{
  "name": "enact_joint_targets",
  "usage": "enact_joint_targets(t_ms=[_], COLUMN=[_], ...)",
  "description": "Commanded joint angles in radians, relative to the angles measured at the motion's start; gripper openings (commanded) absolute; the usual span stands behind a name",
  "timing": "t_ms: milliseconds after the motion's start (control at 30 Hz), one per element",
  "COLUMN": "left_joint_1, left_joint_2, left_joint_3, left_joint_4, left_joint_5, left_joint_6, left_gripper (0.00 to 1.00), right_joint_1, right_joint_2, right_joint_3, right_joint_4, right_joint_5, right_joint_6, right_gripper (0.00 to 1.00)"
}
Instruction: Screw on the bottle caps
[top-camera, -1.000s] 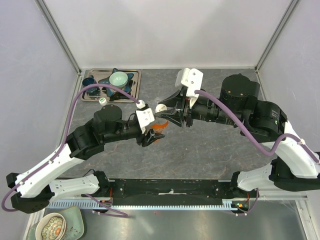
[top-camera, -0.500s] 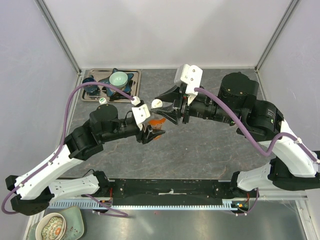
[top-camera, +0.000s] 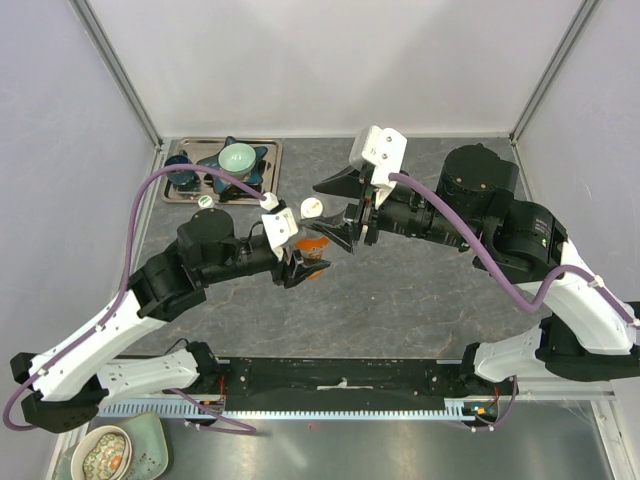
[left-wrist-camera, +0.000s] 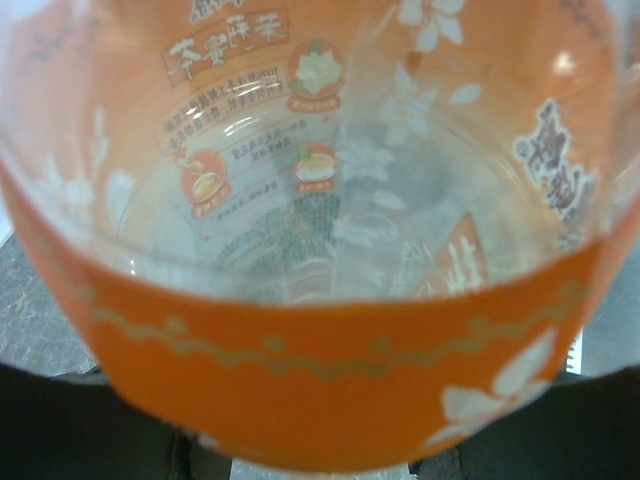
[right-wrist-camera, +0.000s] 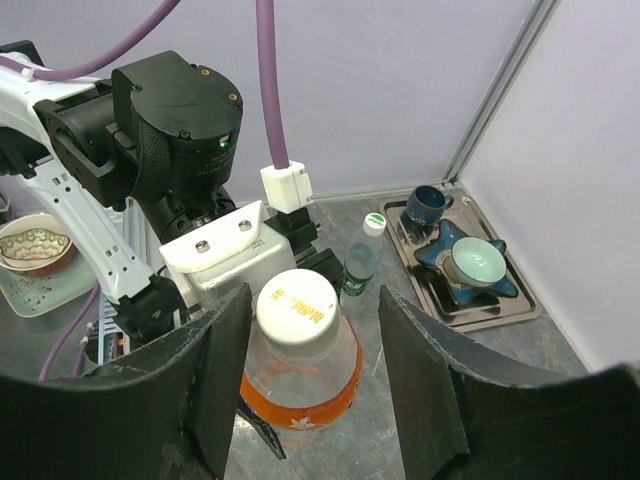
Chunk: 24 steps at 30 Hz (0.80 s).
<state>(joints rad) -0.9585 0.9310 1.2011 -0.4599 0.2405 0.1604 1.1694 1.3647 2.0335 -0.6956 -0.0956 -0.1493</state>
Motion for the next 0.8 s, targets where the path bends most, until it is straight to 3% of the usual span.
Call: enact_joint_targets(t_ms=[0, 267, 767], left_joint_1=[0.014, 0.021, 0.041], left_joint_2=[0.022, 0.015, 0.0], left_joint_3=[-0.009, -0.015, -0.025], left_joint_4=[0.095, 0.095, 0.092], left_joint_5=[-0.018, -0.009, 0.006], left_joint_6=[-0.074, -0.081, -0.101], left_gripper=[0.02, 0.02, 0.02], right_joint_1=[0.044, 0.044, 0.042], right_joint_2=[0.053, 0.045, -0.035], right_joint_3=[-0.032, -0.033, -0.096], right_joint_4=[-0.068, -0.056, -0.055], right_joint_5=[-0.119, -0.089, -0.016], right_joint_6=[0.045, 0.039, 0.033], right_gripper=[0.64, 0.7, 0.92])
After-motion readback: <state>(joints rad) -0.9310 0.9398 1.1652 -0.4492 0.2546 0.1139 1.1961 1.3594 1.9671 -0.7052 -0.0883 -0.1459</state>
